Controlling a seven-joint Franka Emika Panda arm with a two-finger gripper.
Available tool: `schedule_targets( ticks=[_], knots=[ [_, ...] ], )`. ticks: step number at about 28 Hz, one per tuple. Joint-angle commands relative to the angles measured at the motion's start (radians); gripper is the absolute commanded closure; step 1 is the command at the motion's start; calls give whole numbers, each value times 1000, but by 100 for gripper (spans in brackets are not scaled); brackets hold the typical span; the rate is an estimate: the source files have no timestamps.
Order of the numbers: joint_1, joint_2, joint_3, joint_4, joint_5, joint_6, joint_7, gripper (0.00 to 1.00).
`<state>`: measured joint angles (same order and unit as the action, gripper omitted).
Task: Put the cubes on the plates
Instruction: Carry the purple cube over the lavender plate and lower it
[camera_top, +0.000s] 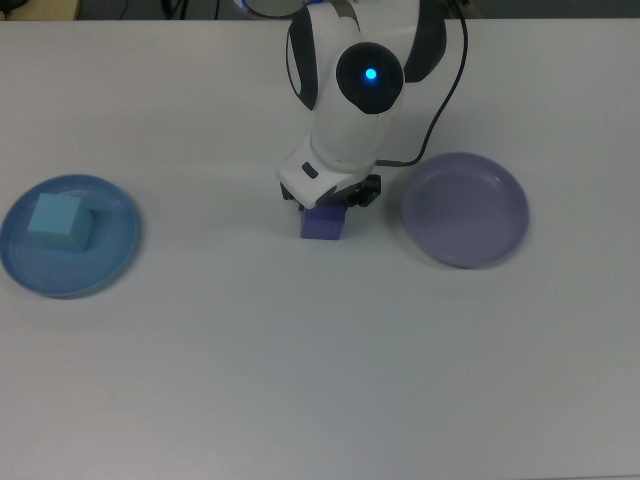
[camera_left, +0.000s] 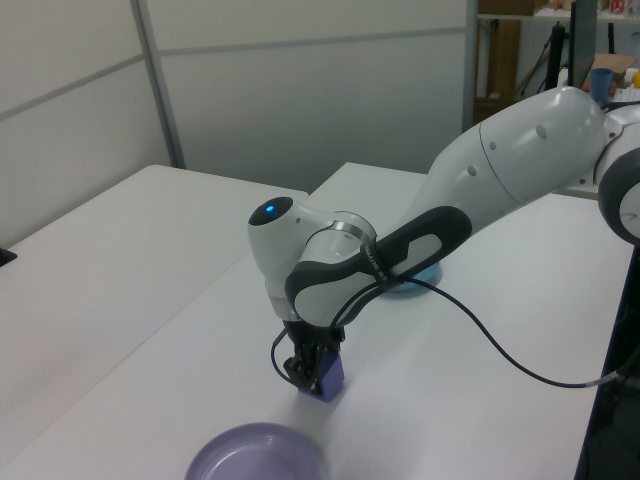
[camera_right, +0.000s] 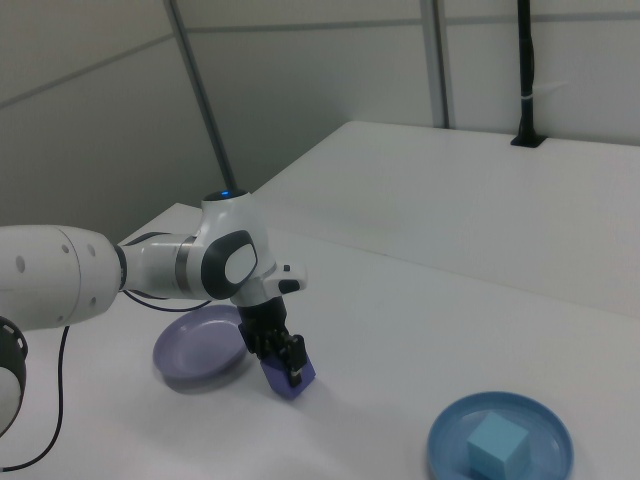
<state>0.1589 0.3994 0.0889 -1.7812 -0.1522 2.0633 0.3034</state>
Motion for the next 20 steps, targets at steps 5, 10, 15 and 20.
schedule_targets(
  ticks=[5, 10, 15, 20],
  knots=[
    [62, -86, -5, 2, -7, -31, 88, 73],
    [132, -91, -1, 62, 5, -98, 100, 72],
    [215, -77, -1, 95, 2, -91, 160, 71],
    [303, -30, -1, 134, -49, -66, 186, 68]
  ],
)
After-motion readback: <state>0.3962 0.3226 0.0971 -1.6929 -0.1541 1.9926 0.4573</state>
